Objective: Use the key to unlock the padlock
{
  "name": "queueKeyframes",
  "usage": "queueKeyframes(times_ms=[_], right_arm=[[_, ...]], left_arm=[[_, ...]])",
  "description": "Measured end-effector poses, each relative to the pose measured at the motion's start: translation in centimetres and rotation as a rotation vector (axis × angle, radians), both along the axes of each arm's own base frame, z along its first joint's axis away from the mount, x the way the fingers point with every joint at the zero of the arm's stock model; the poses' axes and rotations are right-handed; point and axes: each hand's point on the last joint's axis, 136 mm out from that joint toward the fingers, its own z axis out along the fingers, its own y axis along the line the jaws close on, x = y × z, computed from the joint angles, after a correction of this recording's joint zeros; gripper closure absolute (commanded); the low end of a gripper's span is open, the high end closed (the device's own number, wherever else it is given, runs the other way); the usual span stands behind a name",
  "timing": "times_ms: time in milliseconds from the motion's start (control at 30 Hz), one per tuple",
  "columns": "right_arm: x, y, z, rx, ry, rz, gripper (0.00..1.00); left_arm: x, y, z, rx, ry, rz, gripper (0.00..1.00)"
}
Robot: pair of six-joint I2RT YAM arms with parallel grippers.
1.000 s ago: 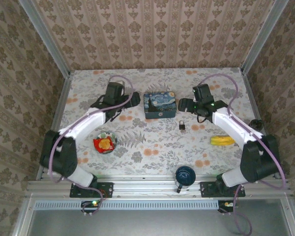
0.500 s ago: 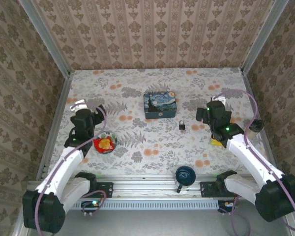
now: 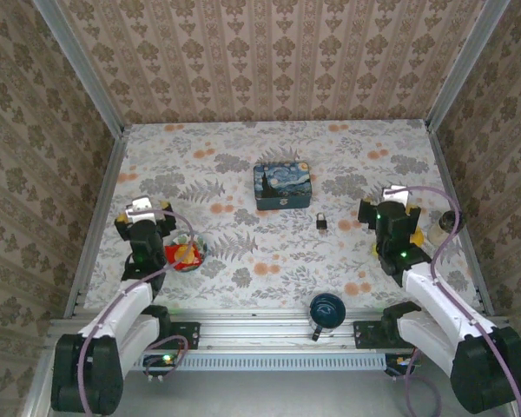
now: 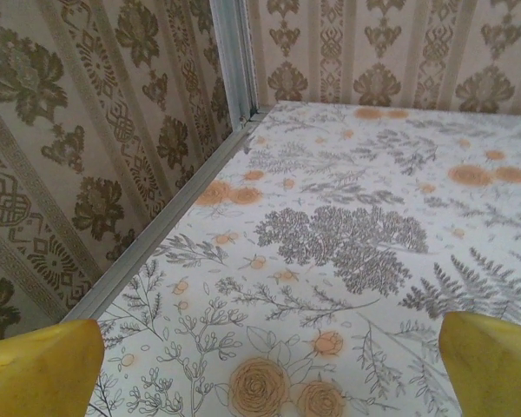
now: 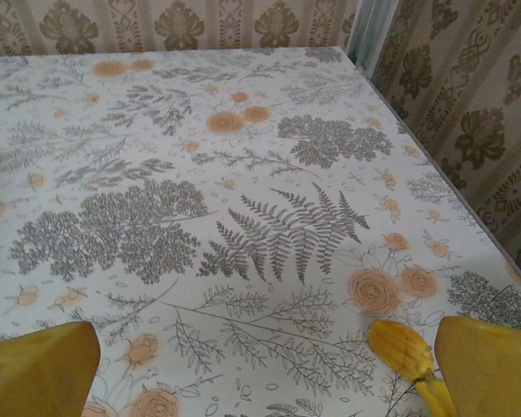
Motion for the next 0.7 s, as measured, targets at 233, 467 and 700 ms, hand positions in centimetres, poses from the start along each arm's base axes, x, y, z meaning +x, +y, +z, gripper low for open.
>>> queueKeyframes(times_ms=[233,467,700], right_arm=[[1.1,-1.0,0.5,0.003,-0.076,0.006,0.00],[2.4,-1.3,0.3,0.023,-0.125,0.030,0.00],[3.4,-1.2,0.3,0.044,-0.164,0.062,0.00]], left_arm=[[1.9,0.0,-1.9,0.011,0.019,-0.046,0.00],[3.6,-0.7,-3.8,0.012,0.026,-0.111,0.00],[4.6,-0.6,-6.2,0.001,0.043,-0.129,0.00]])
